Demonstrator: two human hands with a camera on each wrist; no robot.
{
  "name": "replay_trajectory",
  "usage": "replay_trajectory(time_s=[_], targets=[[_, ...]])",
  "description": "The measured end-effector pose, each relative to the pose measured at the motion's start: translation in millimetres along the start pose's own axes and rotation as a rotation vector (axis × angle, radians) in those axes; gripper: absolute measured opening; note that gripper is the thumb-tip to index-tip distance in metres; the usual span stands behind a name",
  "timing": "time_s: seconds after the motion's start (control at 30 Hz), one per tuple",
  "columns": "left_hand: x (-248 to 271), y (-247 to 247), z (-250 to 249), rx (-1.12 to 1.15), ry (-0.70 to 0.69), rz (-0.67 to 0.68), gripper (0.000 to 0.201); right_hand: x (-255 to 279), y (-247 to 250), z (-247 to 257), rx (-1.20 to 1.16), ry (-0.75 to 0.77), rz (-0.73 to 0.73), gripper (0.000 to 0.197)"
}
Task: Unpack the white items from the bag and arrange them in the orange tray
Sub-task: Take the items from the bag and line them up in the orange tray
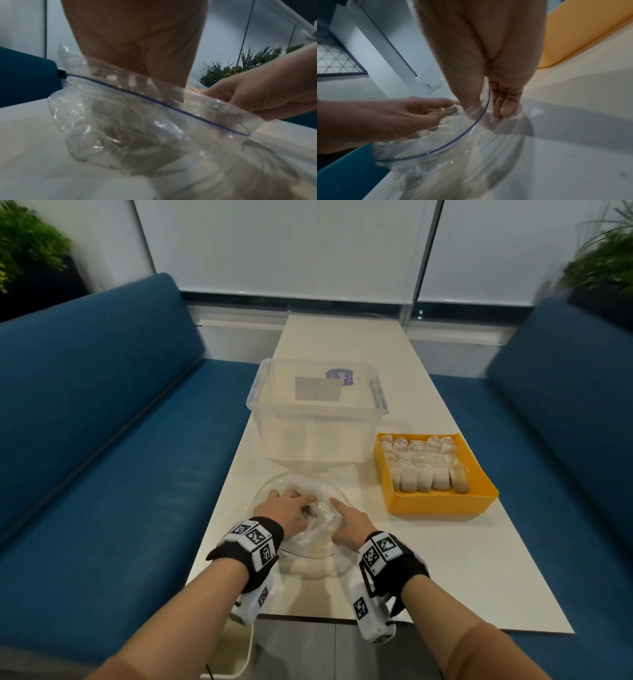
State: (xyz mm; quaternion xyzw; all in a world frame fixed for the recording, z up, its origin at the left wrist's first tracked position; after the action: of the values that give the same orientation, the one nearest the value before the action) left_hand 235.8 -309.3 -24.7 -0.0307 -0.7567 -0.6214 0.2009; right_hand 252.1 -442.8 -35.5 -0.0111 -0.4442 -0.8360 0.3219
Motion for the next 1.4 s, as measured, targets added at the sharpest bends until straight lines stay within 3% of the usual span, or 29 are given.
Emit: replay_trajectory(time_s=[0.2,0.5,0.57,0.63,0.7,0.8,0.87,1.0,1.17,1.33,1.4], targets=[[-0.7,10.5,-4.1,0.098,-0.037,-0.092,0.022,0.5,0.5,-1.8,0.004,0.005,-0.017,0.078],[23.3,65.5,15.9,0.479,-0.052,-0.274,0.017,9.7,7.6,4.7,0.014,0.032,-0.016,0.075],[30.9,80.1,21.3,0.554,-0.048,-0.292,0.014,21.4,27.3,16.6,0.142,0.068,-0.117,0.059],[36.0,89.2,22.6,0.617,-0.034,-0.259,0.009,39.4,57.8,42.0,0.217,0.2,-0.378,0.043],[36.7,93.1,19.6,0.659,-0.028,-0.191,0.01,51.7,71.4,64.8,0.084,0.345,-0.498,0.043],[37.6,95.7,6.7,0.743,-0.037,-0.067,0.013,44.6,62.3,81.8,-0.115,0.4,-0.357,0.07],[39.5,99.4,-5.7,0.74,-0.074,-0.02,0.014,38.7,61.5,88.4,-0.16,0.414,-0.331,0.078],[40.0,105.8,-14.2,0.769,-0.089,-0.004,0.025,36.1,73.6,83.2,-0.363,0.406,-0.428,0.058],[46.0,112.8,-23.5,1.142,-0.111,0.164,0.043,42.7,86.6,74.0,-0.514,0.392,-0.488,0.024],[44.7,117.4,-18.5,1.259,-0.051,0.125,0.05,47.6,94.2,73.3,-0.875,0.363,-0.464,0.022],[46.9,112.2,-23.1,1.312,-0.051,0.173,0.055,47.3,95.5,76.9,-1.019,0.364,-0.435,0.022]])
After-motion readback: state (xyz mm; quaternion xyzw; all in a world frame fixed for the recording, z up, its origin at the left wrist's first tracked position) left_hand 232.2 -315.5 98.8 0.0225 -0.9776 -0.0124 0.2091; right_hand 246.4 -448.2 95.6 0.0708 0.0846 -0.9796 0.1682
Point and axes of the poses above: each hand's wrist, its own x-axis away from the middle knuckle, its own y-axis out of the back of the hand, z = x × y, the point moved 8 cm from there along -x, towards the middle knuckle, and after that the axes turned 12 degrees about y, right-handed, at the moved point
